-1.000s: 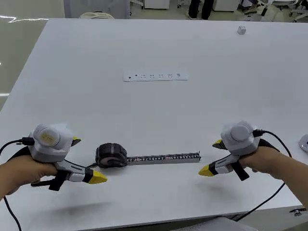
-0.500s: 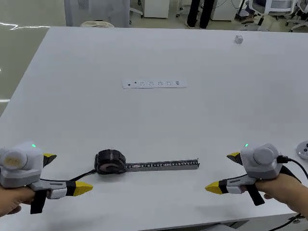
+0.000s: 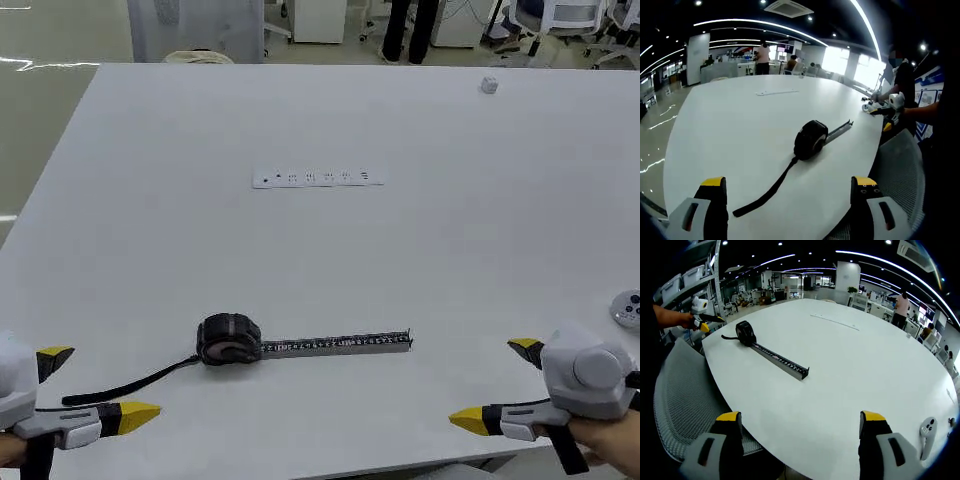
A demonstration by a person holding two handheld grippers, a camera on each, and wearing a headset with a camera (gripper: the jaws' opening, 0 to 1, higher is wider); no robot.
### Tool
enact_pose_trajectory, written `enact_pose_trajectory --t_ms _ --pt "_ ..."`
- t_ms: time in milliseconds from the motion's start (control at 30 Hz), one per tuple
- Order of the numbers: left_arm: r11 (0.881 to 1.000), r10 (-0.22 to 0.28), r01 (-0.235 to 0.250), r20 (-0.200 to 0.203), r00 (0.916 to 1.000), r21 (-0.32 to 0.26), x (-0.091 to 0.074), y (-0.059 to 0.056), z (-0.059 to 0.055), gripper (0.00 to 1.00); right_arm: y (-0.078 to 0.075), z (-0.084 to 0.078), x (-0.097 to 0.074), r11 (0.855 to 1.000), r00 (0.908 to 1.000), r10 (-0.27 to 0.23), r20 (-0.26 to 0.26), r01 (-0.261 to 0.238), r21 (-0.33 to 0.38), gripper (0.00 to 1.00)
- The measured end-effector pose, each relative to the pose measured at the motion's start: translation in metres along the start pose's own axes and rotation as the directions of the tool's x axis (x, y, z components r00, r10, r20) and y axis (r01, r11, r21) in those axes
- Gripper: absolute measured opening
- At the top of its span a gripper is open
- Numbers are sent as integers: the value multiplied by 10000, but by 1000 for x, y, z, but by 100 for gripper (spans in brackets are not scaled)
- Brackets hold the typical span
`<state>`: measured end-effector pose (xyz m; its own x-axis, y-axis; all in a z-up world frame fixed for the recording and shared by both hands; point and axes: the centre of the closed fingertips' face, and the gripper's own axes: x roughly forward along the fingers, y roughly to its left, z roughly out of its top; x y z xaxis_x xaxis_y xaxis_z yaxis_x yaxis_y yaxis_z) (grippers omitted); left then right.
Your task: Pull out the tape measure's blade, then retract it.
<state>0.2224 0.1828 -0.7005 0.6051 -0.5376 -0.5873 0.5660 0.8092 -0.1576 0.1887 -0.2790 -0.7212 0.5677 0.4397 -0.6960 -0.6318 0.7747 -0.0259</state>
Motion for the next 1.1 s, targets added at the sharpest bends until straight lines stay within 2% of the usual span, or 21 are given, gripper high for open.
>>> enact_pose_trajectory --t_ms 67,233,333,500,600,733,933,1100 --pt "10000 26 -26 122 9999 42 -5 -1 -1 100 2 0 -6 9999 10000 -22 25 22 123 100" --pt "10000 38 -37 119 9999 -53 -13 -2 -7 100 3 4 -20 9994 9988 -309 368 303 155 100" --pt "9999 71 -69 126 9999 -139 -16 -3 -8 100 4 0 -26 9992 9985 -357 404 350 174 100" --pt "9997 101 -95 266 9996 -214 -20 -8 -10 100 6 -12 -34 9975 9983 -341 483 309 638 100" --pt "9997 58 -52 255 9997 -239 -21 -11 -13 100 7 -12 -38 9966 9972 -452 588 410 710 100" --pt "9996 48 -41 256 9997 -285 -22 -13 -16 100 10 -11 -38 9980 9978 -470 474 449 435 100" --pt "9997 -22 24 81 10000 -237 -24 -21 -27 100 6 -13 -39 9980 9982 -450 387 433 453 100" --pt "9996 -10 14 150 9999 -288 -28 -21 -24 100 6 -12 -39 9985 9983 -378 450 359 409 100"
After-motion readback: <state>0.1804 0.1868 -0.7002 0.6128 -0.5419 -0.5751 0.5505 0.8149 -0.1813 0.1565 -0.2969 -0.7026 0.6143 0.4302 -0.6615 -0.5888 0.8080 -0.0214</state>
